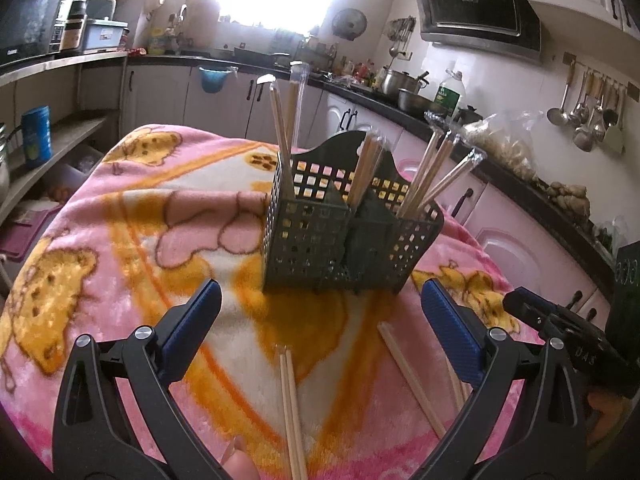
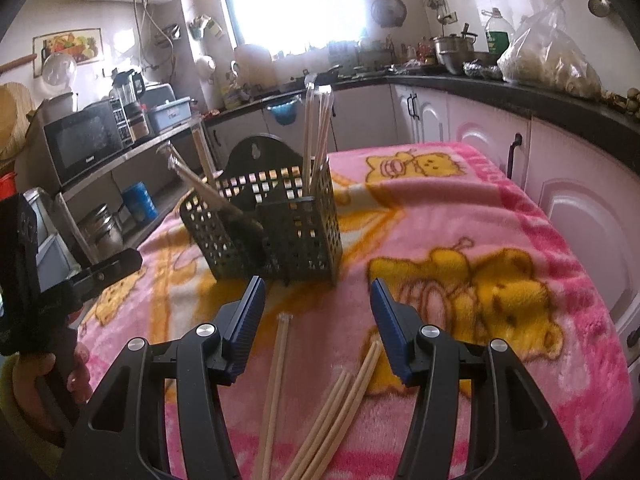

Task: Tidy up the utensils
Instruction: 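Withdraw both open tools and move them down toward the loose chopsticks, then close the left tool on a wrapped chopstick pair while the right tool grasps another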

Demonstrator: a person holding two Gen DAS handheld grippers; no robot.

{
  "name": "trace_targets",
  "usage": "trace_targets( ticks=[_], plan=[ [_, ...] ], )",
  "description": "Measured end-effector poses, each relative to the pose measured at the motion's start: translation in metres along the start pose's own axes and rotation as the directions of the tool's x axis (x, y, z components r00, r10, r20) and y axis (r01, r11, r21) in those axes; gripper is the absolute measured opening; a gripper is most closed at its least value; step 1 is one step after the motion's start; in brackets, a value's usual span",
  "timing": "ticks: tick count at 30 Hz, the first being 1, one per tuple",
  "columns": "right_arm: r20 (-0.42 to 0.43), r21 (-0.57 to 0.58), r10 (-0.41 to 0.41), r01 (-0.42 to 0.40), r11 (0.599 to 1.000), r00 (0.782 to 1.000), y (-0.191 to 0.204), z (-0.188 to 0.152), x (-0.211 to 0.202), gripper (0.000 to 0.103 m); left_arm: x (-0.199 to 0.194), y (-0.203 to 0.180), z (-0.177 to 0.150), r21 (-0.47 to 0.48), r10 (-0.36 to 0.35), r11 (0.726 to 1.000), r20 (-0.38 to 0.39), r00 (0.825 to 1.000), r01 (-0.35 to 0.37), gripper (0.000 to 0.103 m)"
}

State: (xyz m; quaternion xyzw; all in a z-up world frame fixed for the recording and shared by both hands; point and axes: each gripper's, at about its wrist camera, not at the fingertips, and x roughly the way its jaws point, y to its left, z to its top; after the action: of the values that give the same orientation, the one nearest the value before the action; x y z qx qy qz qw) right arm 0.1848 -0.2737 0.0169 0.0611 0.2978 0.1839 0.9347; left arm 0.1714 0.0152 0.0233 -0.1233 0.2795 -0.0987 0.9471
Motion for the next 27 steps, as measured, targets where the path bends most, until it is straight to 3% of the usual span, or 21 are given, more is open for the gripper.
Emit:
trace_targets(
  ticks=[3, 16, 27],
  plan=[
    [-0.020, -0.001, 0.006, -0.006, 1.000, 1.000, 0.001, -0.007, 0.001, 0.052, 0.002, 0.000, -0.005, -0.001, 0.002, 1.000, -0.017, 1.000, -0.002, 0.091],
    [-0.178, -0.021, 0.016, -0.020, 1.000, 0.984, 0.008, -0.037, 0.021, 0.033, 0.009, 0.006, -0.030, -0.006, 0.019, 1.000, -0.110, 0.994, -0.019, 0.091],
    [-0.303, -0.026, -0.030, 0.023, 0.999, 0.953, 0.006, -0.052, 0.048, 0.031, 0.019, 0.011, -0.051, -0.013, 0.039, 0.999, -0.194, 0.980, -0.042, 0.090]
  ],
)
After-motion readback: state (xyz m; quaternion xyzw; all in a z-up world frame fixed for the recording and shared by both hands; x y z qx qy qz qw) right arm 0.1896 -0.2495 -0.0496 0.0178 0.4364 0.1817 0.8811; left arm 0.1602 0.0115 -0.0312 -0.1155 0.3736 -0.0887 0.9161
